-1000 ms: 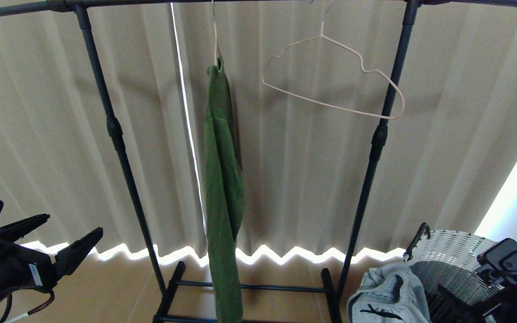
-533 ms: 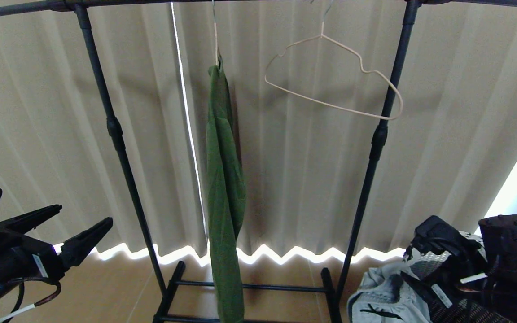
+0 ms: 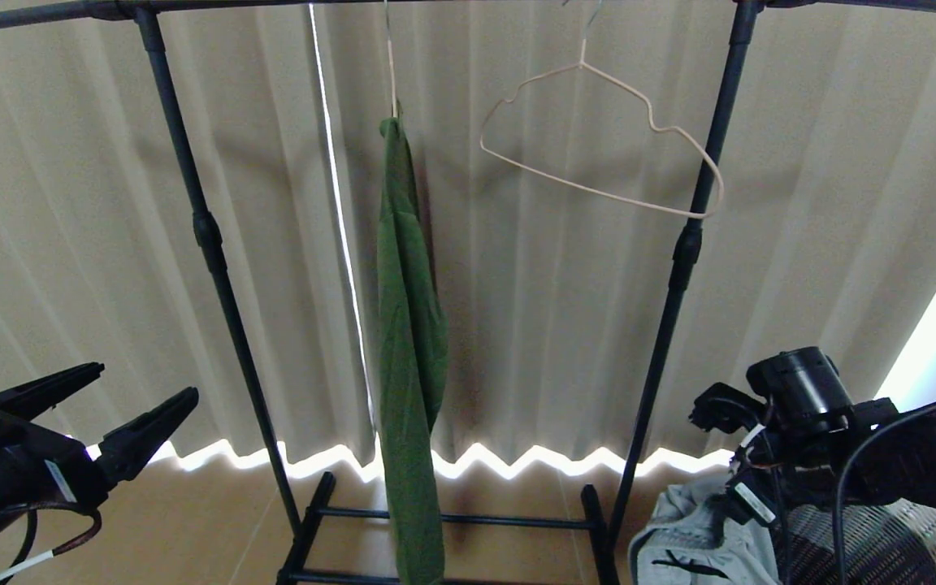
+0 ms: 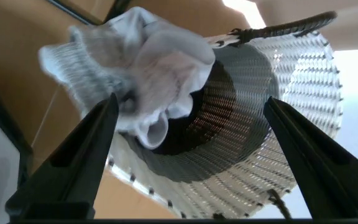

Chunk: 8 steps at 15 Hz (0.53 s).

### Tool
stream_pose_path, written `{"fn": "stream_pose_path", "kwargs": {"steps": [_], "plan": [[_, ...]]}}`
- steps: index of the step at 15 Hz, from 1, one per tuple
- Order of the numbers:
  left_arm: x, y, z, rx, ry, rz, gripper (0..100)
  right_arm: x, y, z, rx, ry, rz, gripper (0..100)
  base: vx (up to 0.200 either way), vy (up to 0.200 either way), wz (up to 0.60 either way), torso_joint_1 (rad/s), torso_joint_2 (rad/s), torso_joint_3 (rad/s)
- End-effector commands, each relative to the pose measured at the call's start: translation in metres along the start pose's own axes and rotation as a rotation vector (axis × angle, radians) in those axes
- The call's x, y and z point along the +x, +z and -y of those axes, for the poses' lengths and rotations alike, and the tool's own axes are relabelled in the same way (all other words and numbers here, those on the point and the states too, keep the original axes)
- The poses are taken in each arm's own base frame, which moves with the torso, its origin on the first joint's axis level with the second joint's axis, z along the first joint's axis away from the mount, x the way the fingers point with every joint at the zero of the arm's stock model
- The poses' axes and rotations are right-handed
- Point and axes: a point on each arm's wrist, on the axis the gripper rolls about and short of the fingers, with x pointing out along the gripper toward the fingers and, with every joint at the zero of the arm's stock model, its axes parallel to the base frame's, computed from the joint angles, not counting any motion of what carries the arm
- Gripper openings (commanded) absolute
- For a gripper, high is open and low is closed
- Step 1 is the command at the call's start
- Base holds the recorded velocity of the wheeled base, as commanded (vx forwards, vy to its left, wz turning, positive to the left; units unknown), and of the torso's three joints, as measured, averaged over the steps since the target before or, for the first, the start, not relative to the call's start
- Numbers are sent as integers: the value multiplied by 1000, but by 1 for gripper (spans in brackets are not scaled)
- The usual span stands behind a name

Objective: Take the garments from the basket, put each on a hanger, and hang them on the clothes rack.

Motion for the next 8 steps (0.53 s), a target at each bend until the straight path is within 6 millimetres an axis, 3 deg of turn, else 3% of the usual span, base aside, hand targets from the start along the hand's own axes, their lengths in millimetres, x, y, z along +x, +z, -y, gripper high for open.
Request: {"fn": "stream_pose_path", "kwargs": {"steps": [1, 8], "plan": [[0, 0, 0, 1, 0, 2, 100, 15, 1, -1, 0, 8, -39, 100, 0, 0, 0, 0, 0, 0], [0, -1, 0, 0, -1, -1, 100, 34, 0, -1, 4, 11, -90, 100, 0, 0, 0, 0, 0, 0]]}}
